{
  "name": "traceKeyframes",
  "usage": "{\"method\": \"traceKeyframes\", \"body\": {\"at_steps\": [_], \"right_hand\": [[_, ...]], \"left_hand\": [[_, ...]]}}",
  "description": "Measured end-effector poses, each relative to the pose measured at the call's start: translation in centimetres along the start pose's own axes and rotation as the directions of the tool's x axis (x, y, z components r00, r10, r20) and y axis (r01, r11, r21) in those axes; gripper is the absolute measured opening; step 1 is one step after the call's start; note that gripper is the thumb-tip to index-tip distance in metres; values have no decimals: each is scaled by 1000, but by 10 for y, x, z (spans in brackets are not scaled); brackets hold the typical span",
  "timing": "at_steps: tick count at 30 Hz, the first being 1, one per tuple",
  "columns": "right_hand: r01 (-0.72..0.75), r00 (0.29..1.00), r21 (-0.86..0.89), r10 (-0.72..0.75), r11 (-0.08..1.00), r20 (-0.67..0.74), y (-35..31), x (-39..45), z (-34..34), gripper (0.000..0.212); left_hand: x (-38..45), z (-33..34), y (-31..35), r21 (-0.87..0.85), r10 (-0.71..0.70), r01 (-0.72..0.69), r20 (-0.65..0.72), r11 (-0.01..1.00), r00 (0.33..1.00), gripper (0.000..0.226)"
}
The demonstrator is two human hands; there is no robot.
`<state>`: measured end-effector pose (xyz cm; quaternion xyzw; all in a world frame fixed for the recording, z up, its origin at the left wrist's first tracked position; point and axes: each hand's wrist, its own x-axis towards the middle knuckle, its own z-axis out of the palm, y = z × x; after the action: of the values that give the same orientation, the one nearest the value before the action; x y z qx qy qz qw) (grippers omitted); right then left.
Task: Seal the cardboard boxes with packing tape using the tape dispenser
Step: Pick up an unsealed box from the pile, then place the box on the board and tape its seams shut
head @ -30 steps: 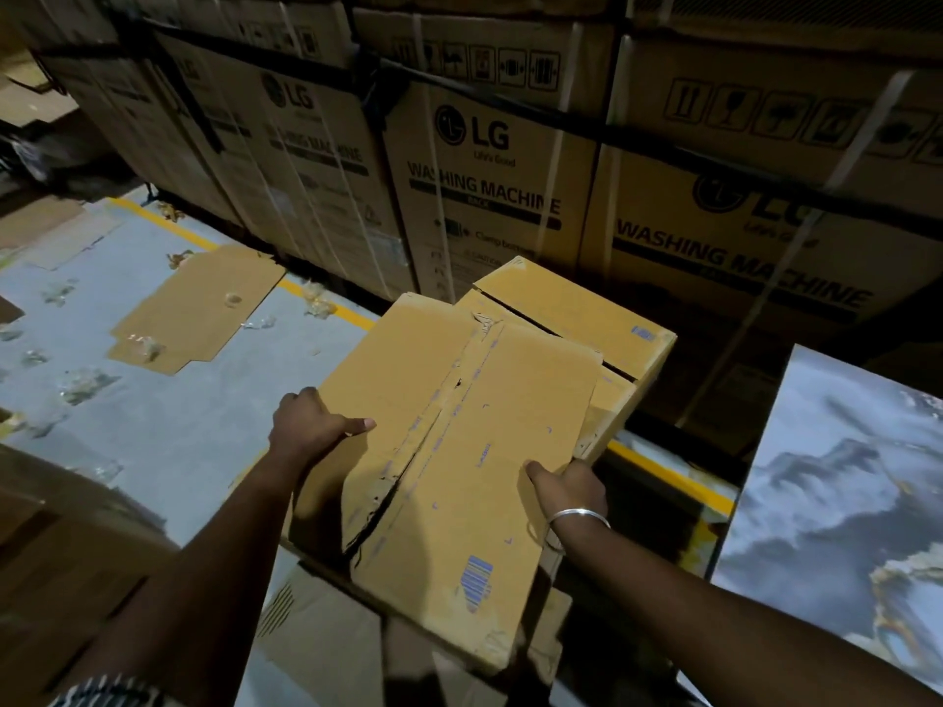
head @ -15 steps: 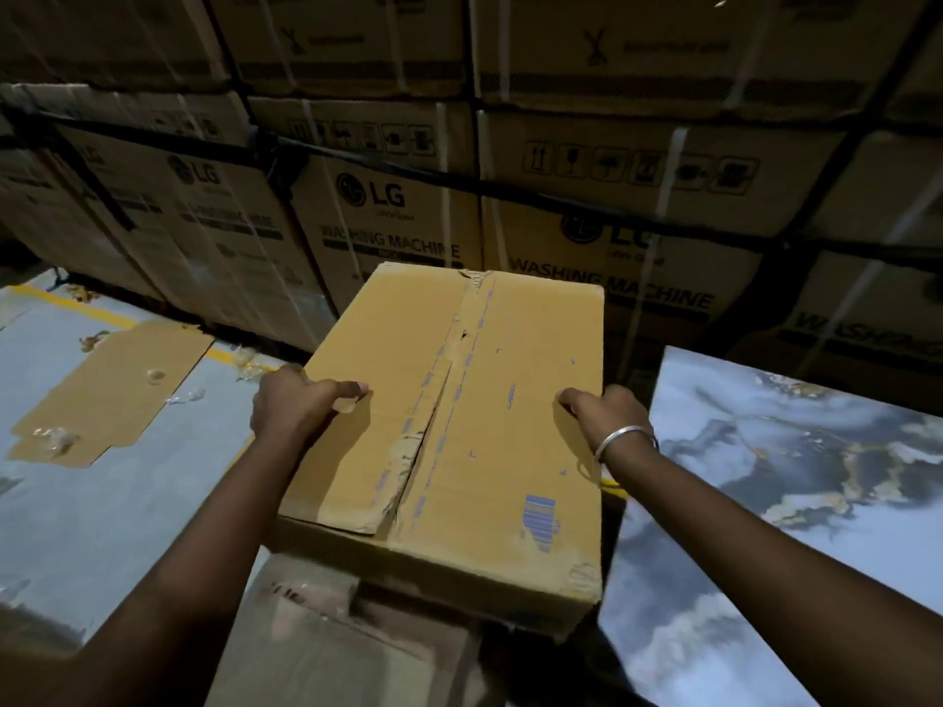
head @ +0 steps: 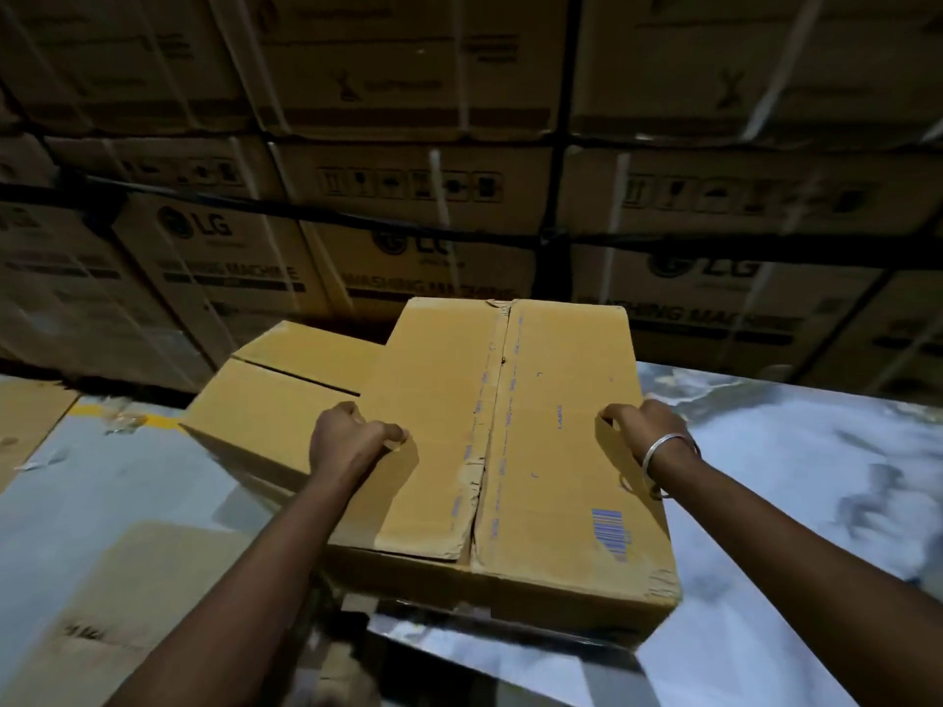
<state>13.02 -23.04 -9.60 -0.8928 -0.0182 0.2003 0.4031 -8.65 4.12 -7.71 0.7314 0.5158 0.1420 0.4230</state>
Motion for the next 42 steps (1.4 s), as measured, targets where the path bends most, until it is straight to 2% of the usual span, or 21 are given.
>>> {"method": "traceKeyframes", "body": {"at_steps": [3, 5, 6, 9, 10, 13, 18, 20, 22, 24, 28, 30, 32, 38, 42], "right_hand": [[-55, 998, -28, 53, 998, -42, 45, 11, -53, 35], [-82, 994, -51, 78, 995, -83, 73, 15, -80, 36], [-92, 991, -66, 86, 994, -100, 86, 17, -92, 38], [-121, 985, -102, 107, 987, -136, 117, 22, -119, 40], [-131, 983, -113, 114, 985, -145, 126, 24, -125, 41], [-151, 977, -133, 127, 980, -172, 151, 27, -136, 39], [-163, 972, -165, 129, 973, -197, 168, 23, -139, 43], [-113, 976, -236, 63, 965, -210, 166, 19, -134, 62], [-50, 976, -404, -40, 914, -212, 164, 14, -125, 81], [-2, 973, -548, -124, 837, -193, 159, 8, -112, 82], [28, 984, -637, -133, 771, -118, 153, -1, -89, 79], [30, 984, -648, -136, 761, -114, 153, -2, -84, 89], [22, 984, -641, -131, 767, -123, 154, -1, -84, 92], [8, 982, -664, -130, 748, -134, 156, -1, -81, 92], [21, 981, -636, -139, 772, -137, 156, 1, -86, 82]], "left_hand": [[-44, 59, 19, 9, 8, -8, 19, 1000, 1000, 51], [-67, 92, 28, 42, 26, -28, 33, 999, 999, 44], [-77, 106, 31, 56, 39, -42, 48, 998, 998, 47], [-100, 141, 37, 84, 75, -82, 88, 993, 993, 89], [-107, 150, 38, 85, 94, -102, 93, 991, 991, 92], [-119, 170, 41, 159, 141, -162, 134, 974, 981, 83], [-114, 193, 29, 279, 183, -221, 156, 935, 971, 88], [-113, 193, 29, 312, 197, -240, 163, 919, 967, 84], [-111, 195, 29, 345, 231, -273, 157, 898, 960, 81], [-106, 199, 29, 391, 339, -378, 167, 839, 926, 75], [-96, 218, 33, 424, 572, -653, 318, 627, 756, 57], [-95, 232, 40, 392, 621, -732, 387, 558, 681, 50], [-98, 246, 49, 337, 635, -779, 451, 530, 627, 48], [-114, 288, 87, 318, 552, -798, 590, 512, 589, 68], [-118, 298, 85, 374, 526, -823, 638, 427, 562, 67]]}}
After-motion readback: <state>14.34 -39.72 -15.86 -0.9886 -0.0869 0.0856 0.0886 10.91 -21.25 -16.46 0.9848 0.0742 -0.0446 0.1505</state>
